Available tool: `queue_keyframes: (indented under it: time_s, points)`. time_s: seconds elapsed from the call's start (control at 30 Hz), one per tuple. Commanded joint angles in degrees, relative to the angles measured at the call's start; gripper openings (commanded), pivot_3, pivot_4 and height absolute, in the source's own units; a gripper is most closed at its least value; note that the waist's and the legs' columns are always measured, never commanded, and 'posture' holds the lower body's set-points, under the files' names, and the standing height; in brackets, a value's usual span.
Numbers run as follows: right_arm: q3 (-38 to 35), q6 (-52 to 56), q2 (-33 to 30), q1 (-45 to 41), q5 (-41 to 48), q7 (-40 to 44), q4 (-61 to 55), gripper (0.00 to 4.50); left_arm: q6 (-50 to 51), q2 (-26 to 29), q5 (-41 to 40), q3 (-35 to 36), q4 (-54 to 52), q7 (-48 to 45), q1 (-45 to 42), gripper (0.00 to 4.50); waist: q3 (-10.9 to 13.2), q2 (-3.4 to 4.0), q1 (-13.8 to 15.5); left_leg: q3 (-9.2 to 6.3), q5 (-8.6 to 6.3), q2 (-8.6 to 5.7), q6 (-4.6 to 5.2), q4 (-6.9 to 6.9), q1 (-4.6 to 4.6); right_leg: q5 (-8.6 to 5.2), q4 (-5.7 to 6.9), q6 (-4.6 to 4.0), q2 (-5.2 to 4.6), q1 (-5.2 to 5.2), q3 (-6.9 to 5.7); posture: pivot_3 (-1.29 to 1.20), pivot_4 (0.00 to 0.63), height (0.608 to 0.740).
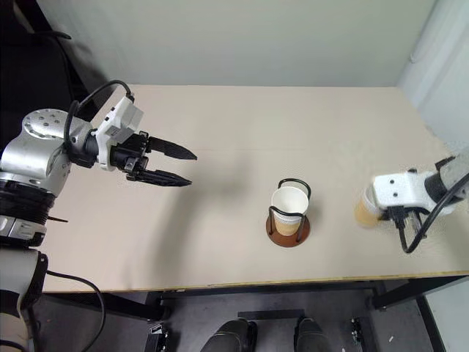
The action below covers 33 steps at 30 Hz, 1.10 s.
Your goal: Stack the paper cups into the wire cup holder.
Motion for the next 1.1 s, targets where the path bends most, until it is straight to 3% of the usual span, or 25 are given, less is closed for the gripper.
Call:
queue_keyframes:
  time_s: [0.03,0.2,0.37,1.1]
  points:
    - [-1.77,6.92,0.91,-7.3,3.52,0.57,-3.88,0.04,-1.41,0.06,0.39,1.66,0.71,-1.71,-2.11,3.24,0.0,-0.01,-0.1,-0.01,0.0,0.02,0.0,-0.01,0.01,-0.02,0.01,-0.04,0.02,-0.01,-0.01,0.0,0.15,0.74]
    - [0.28,14.83,3.13,-16.61,7.13,1.3,-6.97,0.04,-1.89,-1.12,0.78,0.7,2.08,-1.71,-3.37,3.24,0.0,-0.01,-0.13,-0.07,0.02,0.03,0.01,-0.08,-0.02,-0.1,0.05,-0.18,0.03,-0.11,-0.03,0.0,0.15,0.74]
    - [2.05,18.31,3.73,-20.21,9.57,1.37,-8.69,0.04,-2.11,-2.07,0.8,-0.07,2.8,-1.71,-4.08,3.24,-0.01,-0.02,0.1,-0.12,0.13,0.03,-0.33,-0.11,-0.04,-0.25,0.07,-0.36,0.02,-0.13,-0.13,0.0,0.15,0.74]
    - [7.37,20.06,7.76,-23.42,14.59,1.36,-13.79,0.04,-4.57,-4.71,0.27,-5.65,6.32,-1.71,-8.4,3.24,0.0,-0.02,0.04,-0.13,0.25,0.04,-0.51,-0.19,-0.03,-0.29,0.1,-0.34,0.01,-0.17,-0.14,0.0,0.15,0.74]
